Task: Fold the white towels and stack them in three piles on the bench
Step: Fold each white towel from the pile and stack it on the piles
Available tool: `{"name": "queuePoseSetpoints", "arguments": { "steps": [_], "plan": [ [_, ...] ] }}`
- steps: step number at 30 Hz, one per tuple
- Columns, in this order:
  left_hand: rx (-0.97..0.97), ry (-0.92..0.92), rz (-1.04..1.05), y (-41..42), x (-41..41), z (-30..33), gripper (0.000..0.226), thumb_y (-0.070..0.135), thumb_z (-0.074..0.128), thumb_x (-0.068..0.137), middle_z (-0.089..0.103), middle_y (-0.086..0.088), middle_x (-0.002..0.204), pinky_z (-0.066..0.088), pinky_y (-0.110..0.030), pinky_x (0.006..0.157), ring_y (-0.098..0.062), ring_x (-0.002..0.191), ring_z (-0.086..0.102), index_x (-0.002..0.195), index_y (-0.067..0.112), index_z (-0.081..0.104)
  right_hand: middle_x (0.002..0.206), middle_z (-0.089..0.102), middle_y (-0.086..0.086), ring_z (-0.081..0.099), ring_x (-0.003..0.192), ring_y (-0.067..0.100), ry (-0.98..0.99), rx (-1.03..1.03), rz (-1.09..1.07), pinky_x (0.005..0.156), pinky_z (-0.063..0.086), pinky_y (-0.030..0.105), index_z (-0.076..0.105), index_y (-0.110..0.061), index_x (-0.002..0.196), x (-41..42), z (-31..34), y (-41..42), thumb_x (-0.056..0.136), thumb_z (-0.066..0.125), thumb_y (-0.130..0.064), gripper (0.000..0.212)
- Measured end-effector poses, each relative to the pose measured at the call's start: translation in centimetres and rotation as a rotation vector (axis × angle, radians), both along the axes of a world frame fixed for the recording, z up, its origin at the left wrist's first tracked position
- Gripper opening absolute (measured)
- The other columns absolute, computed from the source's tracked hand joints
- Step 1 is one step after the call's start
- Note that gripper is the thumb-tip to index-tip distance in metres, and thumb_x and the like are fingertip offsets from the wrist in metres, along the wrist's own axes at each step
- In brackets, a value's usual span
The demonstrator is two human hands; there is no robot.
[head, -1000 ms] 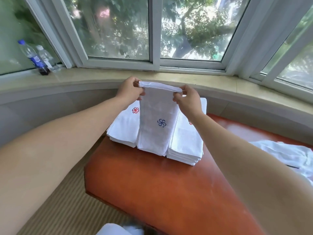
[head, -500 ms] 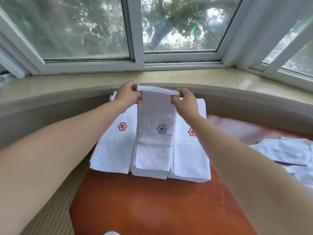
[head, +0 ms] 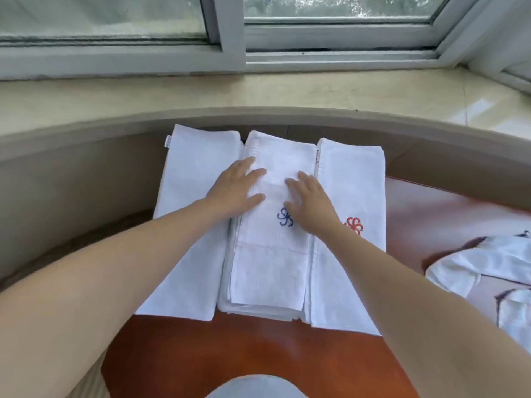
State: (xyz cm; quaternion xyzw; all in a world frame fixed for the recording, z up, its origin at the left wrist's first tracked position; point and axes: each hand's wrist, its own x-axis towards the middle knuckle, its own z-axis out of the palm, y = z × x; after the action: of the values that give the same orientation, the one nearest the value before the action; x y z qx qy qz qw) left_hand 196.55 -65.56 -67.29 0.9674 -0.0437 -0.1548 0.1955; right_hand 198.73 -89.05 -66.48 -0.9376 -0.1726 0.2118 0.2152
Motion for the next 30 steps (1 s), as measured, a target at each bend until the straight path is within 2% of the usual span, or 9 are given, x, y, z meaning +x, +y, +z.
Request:
{"name": "queuePoseSetpoints", "arguments": {
  "steps": [3,5,8,10,14,17,23,27,30],
  "plan": [
    [0.100,-0.029,-0.034,-0.2,-0.6,-1.7,0.067,0.055,0.050,0.100,0.008,-0.005,0.171,0.017,-0.047,0.125,-0.032,0.155,0.012,0.158,0.031,0.028,0.170,0.014,0.006,0.007,0.157,0.030,-0.061,-0.074,0.060,0.127,0.012,0.042,0.031,-0.023,0.159,-0.5,-1.3,0.0,0.105,0.048,-0.036,0.059],
    [0.191,-0.090,-0.057,-0.5,-1.1,-1.6,0.063,0.050,0.046,0.102,0.008,-0.006,0.171,0.013,-0.049,0.125,-0.034,0.156,0.009,0.159,0.029,0.028,0.171,0.009,0.006,0.004,0.158,0.031,-0.085,-0.140,0.079,0.127,0.011,0.043,0.024,-0.024,0.161,-0.8,-1.3,0.1,0.106,0.041,-0.037,0.059],
    [0.279,-0.237,-0.286,-1.5,-2.8,-1.1,0.055,0.025,0.041,0.106,0.014,-0.007,0.170,0.007,-0.050,0.126,-0.033,0.157,0.011,0.160,0.027,0.029,0.172,0.007,0.005,0.003,0.158,0.030,-0.112,-0.194,0.108,0.127,0.008,0.043,0.018,-0.025,0.163,-2.1,-0.6,0.0,0.106,0.036,-0.035,0.061],
    [0.274,-0.167,-0.399,-2.5,-5.0,-0.5,0.055,0.027,0.034,0.108,0.009,-0.005,0.171,0.000,-0.047,0.126,-0.030,0.157,0.006,0.161,0.033,0.022,0.172,0.004,0.004,0.001,0.158,0.028,-0.081,-0.192,0.128,0.127,0.006,0.041,0.016,-0.026,0.164,-3.7,0.1,-0.5,0.106,0.038,-0.038,0.063],
    [0.284,0.035,-0.352,-3.2,-10.1,0.5,0.068,0.063,0.027,0.103,-0.013,0.002,0.171,-0.011,-0.047,0.125,-0.024,0.157,-0.014,0.162,0.041,0.001,0.172,-0.003,0.001,-0.006,0.158,0.024,-0.010,-0.254,0.203,0.128,0.005,0.040,0.011,-0.029,0.164,-8.4,1.3,-1.7,0.103,0.041,-0.053,0.072],
    [0.281,0.119,-0.328,-3.3,-14.2,1.0,0.080,0.074,0.030,0.096,-0.021,0.003,0.169,-0.013,-0.050,0.124,-0.024,0.155,-0.022,0.161,0.043,-0.006,0.172,-0.011,-0.002,-0.010,0.158,0.022,0.053,-0.328,0.230,0.128,0.003,0.040,0.003,-0.030,0.165,-12.8,2.0,-2.8,0.101,0.040,-0.060,0.079],
    [0.288,0.168,-0.241,-4.1,-22.0,1.5,0.081,0.067,0.036,0.099,-0.027,0.001,0.167,-0.009,-0.054,0.124,-0.027,0.154,-0.025,0.161,0.042,-0.010,0.172,-0.007,0.004,0.002,0.158,0.027,0.070,-0.335,0.142,0.126,0.014,0.038,0.005,-0.020,0.165,-22.0,2.8,-3.6,0.103,0.047,-0.043,0.078],
    [0.274,0.176,-0.229,-4.8,-25.8,1.8,0.080,0.052,0.044,0.101,-0.021,-0.001,0.169,-0.007,-0.052,0.125,-0.029,0.155,-0.019,0.162,0.037,-0.005,0.171,-0.006,0.008,0.001,0.158,0.029,0.078,-0.403,0.157,0.127,0.013,0.041,0.003,-0.017,0.164,-26.7,3.1,-3.7,0.101,0.051,-0.043,0.083],
    [0.266,0.210,-0.187,-5.7,-27.9,2.8,0.079,0.044,0.048,0.101,-0.012,-0.001,0.171,-0.004,-0.050,0.126,-0.028,0.156,-0.014,0.163,0.035,0.000,0.172,0.001,0.008,0.002,0.158,0.028,0.108,-0.408,0.162,0.128,0.011,0.042,0.011,-0.016,0.163,-28.8,3.9,-3.9,0.102,0.050,-0.042,0.078]
  ]
}}
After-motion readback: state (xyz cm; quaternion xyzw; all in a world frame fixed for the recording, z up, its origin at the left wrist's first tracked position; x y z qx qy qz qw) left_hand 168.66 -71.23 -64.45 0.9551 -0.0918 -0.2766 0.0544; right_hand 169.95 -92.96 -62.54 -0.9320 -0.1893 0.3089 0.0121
